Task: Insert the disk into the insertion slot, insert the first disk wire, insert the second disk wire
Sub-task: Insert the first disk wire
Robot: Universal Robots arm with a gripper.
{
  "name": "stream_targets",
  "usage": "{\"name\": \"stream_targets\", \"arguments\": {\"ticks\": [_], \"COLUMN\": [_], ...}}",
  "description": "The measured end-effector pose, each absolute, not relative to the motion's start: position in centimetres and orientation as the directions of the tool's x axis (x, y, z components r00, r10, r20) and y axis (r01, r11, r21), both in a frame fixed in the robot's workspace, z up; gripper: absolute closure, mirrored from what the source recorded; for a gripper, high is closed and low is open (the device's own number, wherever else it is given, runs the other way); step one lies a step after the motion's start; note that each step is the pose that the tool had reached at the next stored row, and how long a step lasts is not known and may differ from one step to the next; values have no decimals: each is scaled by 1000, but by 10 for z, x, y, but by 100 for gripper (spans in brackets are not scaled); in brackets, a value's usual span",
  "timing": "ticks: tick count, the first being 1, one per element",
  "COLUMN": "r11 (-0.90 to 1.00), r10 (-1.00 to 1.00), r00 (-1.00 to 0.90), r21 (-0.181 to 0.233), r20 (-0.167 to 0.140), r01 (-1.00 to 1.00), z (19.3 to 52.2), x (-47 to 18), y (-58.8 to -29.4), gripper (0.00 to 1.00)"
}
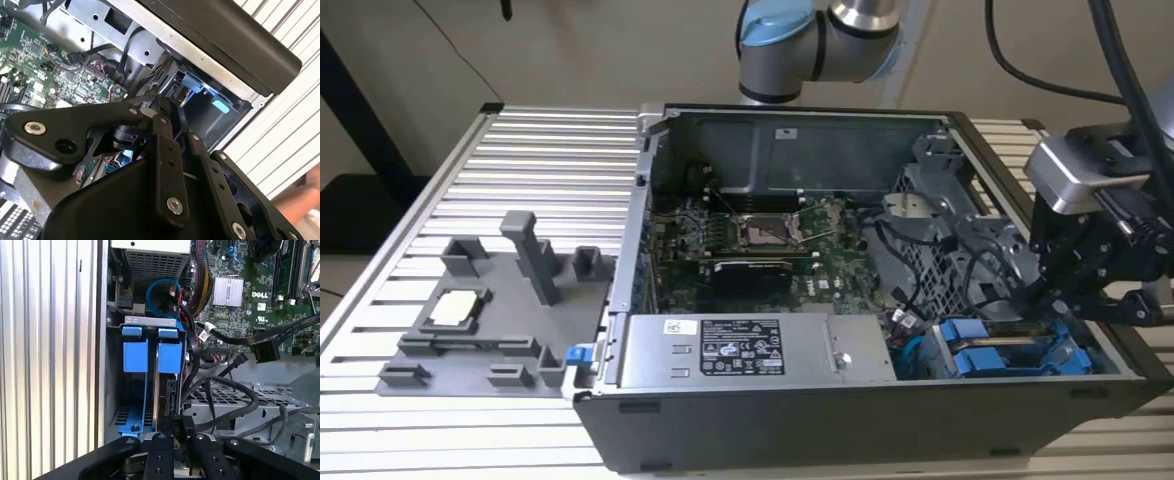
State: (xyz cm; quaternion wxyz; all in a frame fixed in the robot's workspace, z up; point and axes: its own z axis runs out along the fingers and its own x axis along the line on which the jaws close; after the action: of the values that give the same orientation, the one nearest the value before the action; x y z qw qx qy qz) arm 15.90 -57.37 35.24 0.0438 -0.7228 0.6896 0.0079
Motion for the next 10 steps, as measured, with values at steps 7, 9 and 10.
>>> {"name": "stream_targets", "arguments": {"ticks": [7, 9, 10], "r11": [-38, -35, -34], "r10": [-997, -997, -997], "r00": [42, 39, 38], "r21": [-53, -53, -53], "r20": [-72, -72, -72], "r01": [-998, -998, -998], "z": [345, 344, 344], "x": [159, 159, 159], "y": [-574, -574, -574], "gripper": [81, 81, 81]}}
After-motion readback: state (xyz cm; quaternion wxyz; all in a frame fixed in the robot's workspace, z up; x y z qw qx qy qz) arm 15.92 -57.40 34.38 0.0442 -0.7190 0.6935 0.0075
